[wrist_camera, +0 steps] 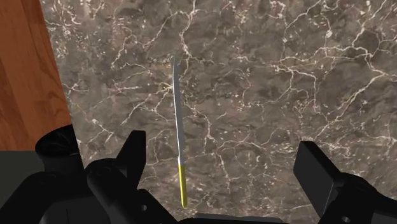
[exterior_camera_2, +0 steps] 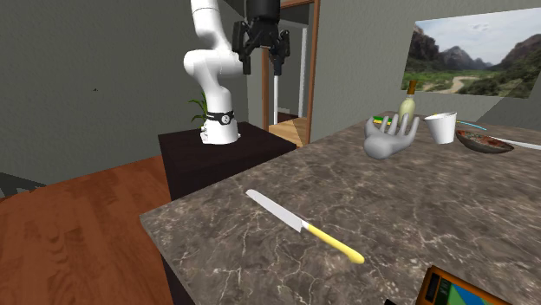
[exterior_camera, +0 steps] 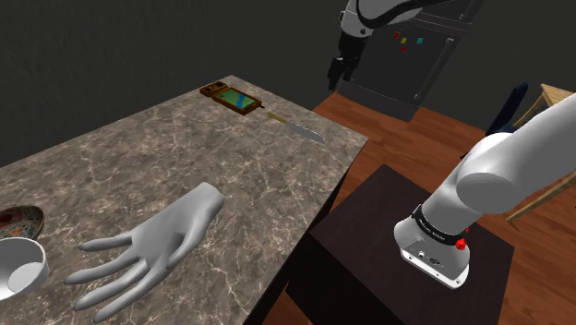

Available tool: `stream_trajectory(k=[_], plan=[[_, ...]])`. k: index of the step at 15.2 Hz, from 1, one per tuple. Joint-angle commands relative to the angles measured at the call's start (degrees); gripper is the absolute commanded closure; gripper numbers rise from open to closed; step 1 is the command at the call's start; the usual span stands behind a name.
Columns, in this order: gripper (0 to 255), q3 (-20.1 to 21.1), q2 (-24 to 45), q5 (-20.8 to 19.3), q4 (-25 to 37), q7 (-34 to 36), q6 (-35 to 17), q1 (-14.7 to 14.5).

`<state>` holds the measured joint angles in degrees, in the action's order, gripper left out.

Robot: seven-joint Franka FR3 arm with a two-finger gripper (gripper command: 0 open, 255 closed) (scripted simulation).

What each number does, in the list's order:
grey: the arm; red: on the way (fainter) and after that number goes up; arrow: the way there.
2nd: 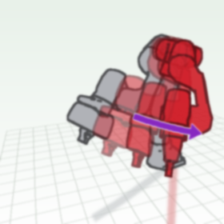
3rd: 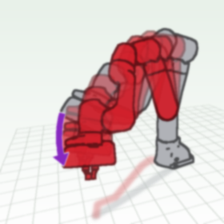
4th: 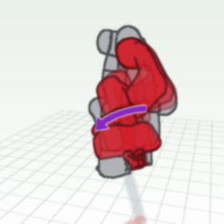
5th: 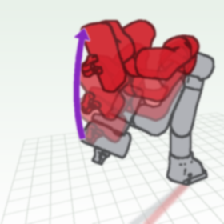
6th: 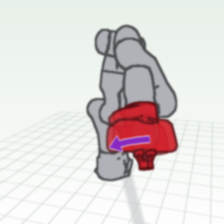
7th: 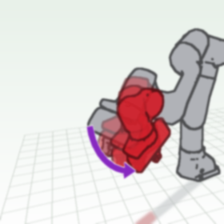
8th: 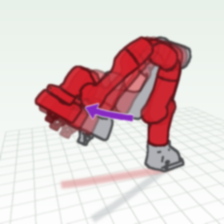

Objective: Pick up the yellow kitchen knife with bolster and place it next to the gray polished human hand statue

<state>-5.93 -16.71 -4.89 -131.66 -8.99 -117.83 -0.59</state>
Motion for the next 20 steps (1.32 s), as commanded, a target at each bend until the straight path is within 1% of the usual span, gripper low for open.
stream_trajectory(k=[1, 6, 10, 15, 20], plan=[[0, -0.9, 4.3, 0.8, 1.3, -1.7, -2.3, 0.0], [0, -2.3, 15.6, 3.6, 6.4, -5.8, -6.5, 0.1], [0, -2.5, 24.9, 6.2, 11.7, -9.1, -8.7, 0.7], [0, -1.9, 36.5, 9.3, 19.9, -12.8, -9.8, 2.1], [0, -0.7, 48.3, 11.5, 29.9, -15.6, -9.3, 3.8]])
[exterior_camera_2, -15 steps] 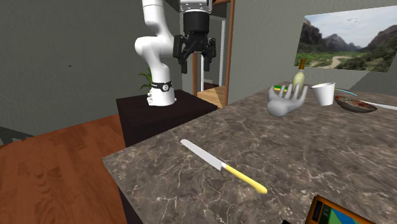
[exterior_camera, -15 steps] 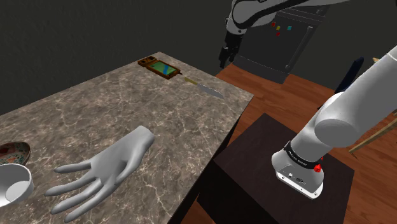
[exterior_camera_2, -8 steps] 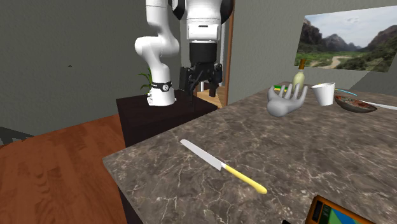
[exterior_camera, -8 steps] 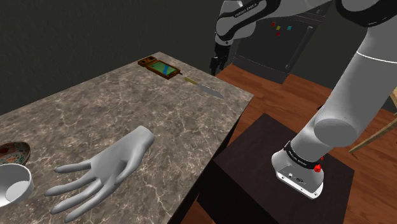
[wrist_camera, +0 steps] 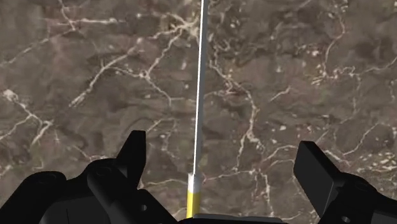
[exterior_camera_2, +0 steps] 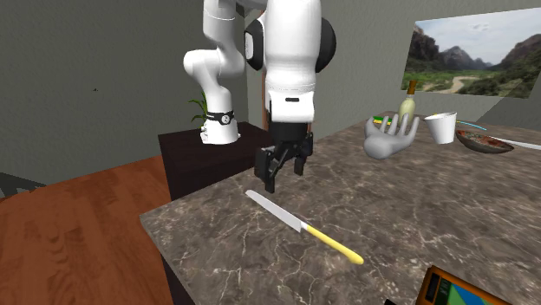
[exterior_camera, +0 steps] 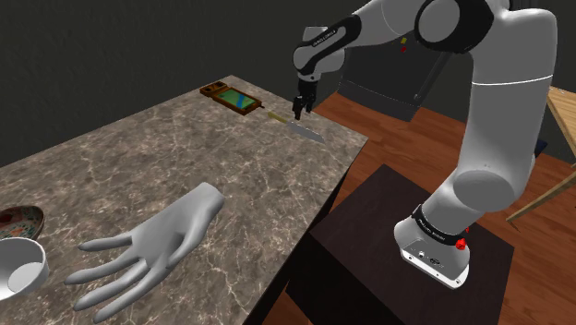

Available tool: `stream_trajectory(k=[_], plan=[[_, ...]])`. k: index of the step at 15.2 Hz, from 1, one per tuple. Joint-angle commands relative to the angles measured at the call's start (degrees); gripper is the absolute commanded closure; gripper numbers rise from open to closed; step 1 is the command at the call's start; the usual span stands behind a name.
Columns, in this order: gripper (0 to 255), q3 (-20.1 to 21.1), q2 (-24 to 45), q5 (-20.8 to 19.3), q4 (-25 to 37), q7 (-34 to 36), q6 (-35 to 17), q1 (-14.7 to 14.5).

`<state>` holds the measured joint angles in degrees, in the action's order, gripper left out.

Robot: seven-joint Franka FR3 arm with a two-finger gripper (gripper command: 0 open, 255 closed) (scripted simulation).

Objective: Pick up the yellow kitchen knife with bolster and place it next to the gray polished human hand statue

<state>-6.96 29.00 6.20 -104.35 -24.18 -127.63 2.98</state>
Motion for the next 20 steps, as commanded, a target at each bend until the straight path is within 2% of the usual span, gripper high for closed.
stream_trajectory(k=[1, 3, 11, 19, 20], plan=[[0, 0.6, 5.0, 0.7, 4.9, -0.8, 0.8, 0.6], [0, 1.1, 9.8, 1.2, 9.7, -1.5, 1.7, 1.2], [0, 1.5, 13.1, 1.7, 8.8, -1.8, -2.5, 1.3], [0, 1.5, 13.1, 1.7, 8.8, -1.8, -2.5, 1.3], [255, 1.5, 13.1, 1.7, 8.8, -1.8, -2.5, 1.3]])
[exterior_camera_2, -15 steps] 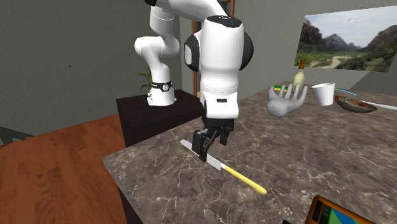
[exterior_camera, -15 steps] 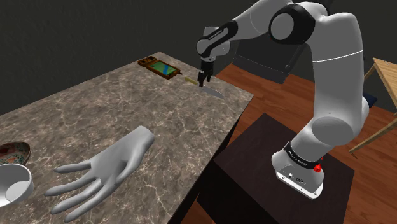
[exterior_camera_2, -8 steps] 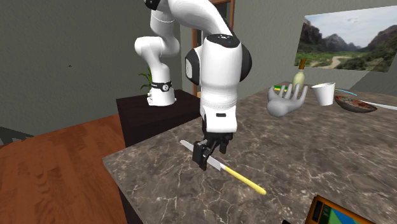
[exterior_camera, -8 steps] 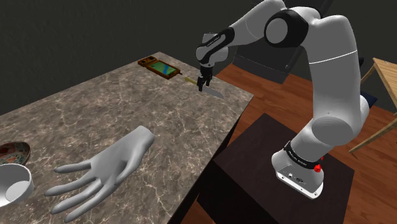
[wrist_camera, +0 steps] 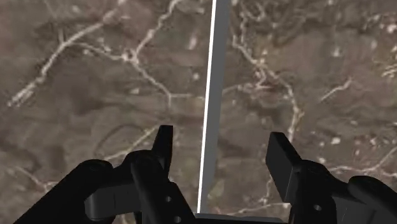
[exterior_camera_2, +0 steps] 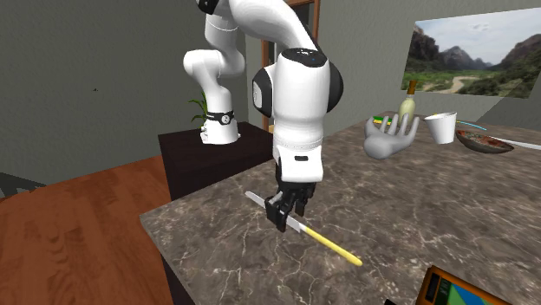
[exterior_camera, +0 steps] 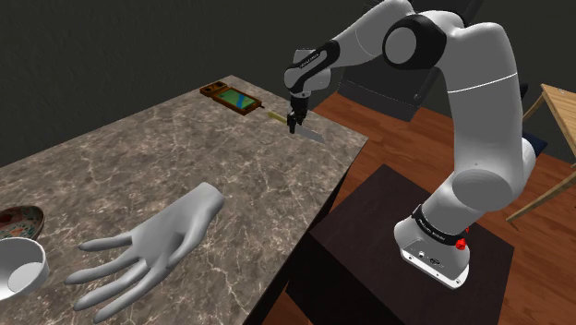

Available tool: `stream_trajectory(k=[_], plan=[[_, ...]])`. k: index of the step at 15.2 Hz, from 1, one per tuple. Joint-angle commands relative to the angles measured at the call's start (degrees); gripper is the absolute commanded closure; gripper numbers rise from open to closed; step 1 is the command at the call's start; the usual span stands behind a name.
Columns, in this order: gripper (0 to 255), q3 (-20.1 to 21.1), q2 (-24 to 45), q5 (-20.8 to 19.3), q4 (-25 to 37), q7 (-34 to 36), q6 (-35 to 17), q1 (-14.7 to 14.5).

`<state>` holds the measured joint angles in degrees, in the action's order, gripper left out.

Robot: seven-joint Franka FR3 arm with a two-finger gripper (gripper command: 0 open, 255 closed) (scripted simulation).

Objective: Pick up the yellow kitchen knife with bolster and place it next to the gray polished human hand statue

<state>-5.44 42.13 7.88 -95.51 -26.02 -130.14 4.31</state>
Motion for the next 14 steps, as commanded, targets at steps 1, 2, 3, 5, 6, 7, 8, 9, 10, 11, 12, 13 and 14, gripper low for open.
stream_trajectory(k=[1, 2, 3, 5, 6, 7, 8, 9, 10, 11, 12, 13, 14], plan=[[255, 0.0, 0.0, 0.0, 0.0, 0.0, 0.0, 0.0], [255, 0.0, 0.0, 0.0, 0.0, 0.0, 0.0, 0.0], [255, 0.0, 0.0, 0.0, 0.0, 0.0, 0.0, 0.0], [255, 0.0, 0.0, 0.0, 0.0, 0.0, 0.0, 0.0], [255, 0.0, 0.0, 0.0, 0.0, 0.0, 0.0, 0.0], [255, 0.0, 0.0, 0.0, 0.0, 0.0, 0.0, 0.0], [255, 0.0, 0.0, 0.0, 0.0, 0.0, 0.0, 0.0], [255, 0.0, 0.0, 0.0, 0.0, 0.0, 0.0, 0.0], [255, -0.1, -0.6, -0.1, -0.1, 0.1, 0.5, 0.0], [255, -0.1, -1.1, -0.1, -0.2, 0.1, 0.9, -0.1], [255, -0.2, -1.7, -0.2, -0.3, 0.2, 1.4, -0.1], [255, -0.2, -2.2, -0.3, -0.4, 0.2, 1.8, -0.1], [255, -0.3, -2.8, -0.3, -0.5, 0.3, 2.3, -0.2]])
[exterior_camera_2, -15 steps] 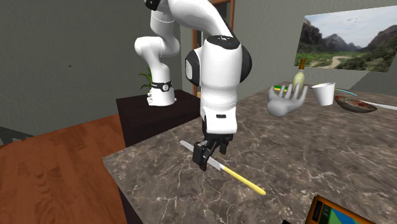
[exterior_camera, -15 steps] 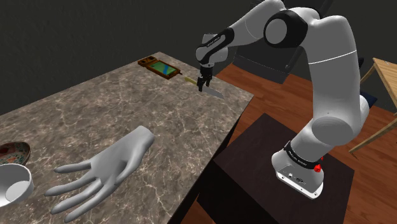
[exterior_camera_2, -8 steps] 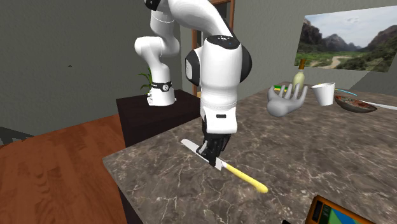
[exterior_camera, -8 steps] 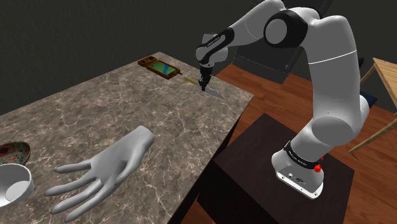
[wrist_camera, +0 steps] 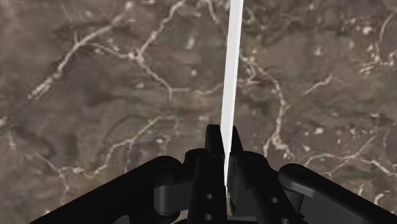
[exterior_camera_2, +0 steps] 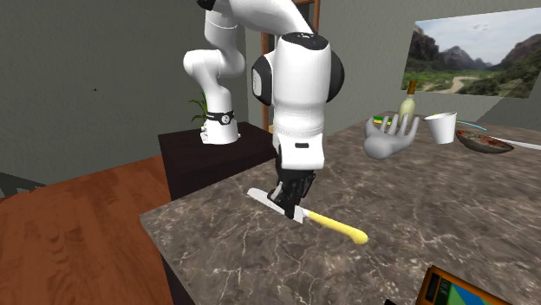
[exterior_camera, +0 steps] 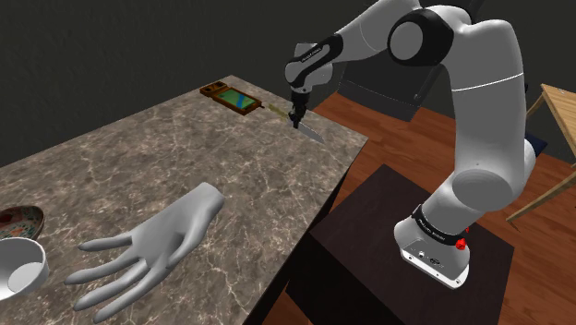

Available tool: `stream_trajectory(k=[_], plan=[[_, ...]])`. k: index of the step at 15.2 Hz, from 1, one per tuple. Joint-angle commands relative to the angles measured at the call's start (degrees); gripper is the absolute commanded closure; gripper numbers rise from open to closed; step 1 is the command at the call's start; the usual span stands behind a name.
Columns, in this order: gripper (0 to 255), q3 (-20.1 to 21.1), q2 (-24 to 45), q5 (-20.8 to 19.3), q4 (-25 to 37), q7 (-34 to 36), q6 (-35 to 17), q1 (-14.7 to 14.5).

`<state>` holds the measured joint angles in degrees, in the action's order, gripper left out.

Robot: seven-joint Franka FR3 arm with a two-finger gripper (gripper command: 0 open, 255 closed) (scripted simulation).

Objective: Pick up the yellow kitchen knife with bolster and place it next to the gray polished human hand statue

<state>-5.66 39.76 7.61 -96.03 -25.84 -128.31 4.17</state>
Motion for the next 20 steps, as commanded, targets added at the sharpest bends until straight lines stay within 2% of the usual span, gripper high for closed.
stream_trajectory(k=[1, 20], plan=[[255, -0.1, -1.0, -0.1, 0.0, 0.1, 1.0, -0.1], [255, -0.9, -9.7, -1.4, 1.6, 1.2, 11.3, -0.5]])
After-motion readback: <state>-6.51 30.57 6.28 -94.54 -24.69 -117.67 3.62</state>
